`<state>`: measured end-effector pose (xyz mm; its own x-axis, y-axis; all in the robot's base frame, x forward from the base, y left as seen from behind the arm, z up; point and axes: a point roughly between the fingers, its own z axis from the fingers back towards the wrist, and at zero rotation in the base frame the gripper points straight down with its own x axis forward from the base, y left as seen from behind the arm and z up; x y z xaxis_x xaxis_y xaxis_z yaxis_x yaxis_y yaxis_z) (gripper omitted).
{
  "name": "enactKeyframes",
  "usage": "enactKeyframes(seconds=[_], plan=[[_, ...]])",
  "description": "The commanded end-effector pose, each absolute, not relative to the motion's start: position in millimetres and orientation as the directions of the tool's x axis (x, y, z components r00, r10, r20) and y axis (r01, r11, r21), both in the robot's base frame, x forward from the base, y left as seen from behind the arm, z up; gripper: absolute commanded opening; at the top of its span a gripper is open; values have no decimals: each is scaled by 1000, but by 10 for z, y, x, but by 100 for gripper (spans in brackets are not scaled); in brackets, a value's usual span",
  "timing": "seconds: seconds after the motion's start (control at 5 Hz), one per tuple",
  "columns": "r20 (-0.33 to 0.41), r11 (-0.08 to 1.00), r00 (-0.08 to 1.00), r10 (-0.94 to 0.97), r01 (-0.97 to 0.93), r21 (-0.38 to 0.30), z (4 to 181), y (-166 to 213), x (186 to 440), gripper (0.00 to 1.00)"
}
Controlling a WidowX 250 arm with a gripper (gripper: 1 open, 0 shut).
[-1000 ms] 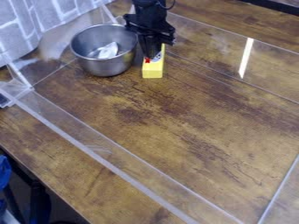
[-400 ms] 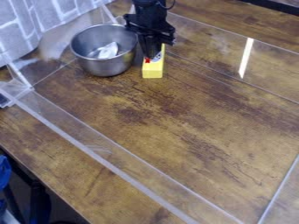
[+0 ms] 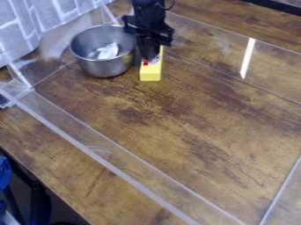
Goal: Move the yellow butter to the left side of the table
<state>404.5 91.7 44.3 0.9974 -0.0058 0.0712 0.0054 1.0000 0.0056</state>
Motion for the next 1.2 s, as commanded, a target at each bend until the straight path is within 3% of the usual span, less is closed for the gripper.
enactKeyframes(seconds=[0.0,0.2,0.4,0.6,0.8,1.0], plan=[[232,998,973,8,-23,61,1234,1077,4127,0],[283,996,959,21,-43,73,1670,1214,4094,0],[264,997,964,17,-36,66,1447,1172,4098,0],[256,998,967,12,-27,55,1336,1145,4117,100],[246,999,969,8,-19,44,1217,1112,4140,0],[233,999,972,9,-18,35,1113,1117,4155,0]])
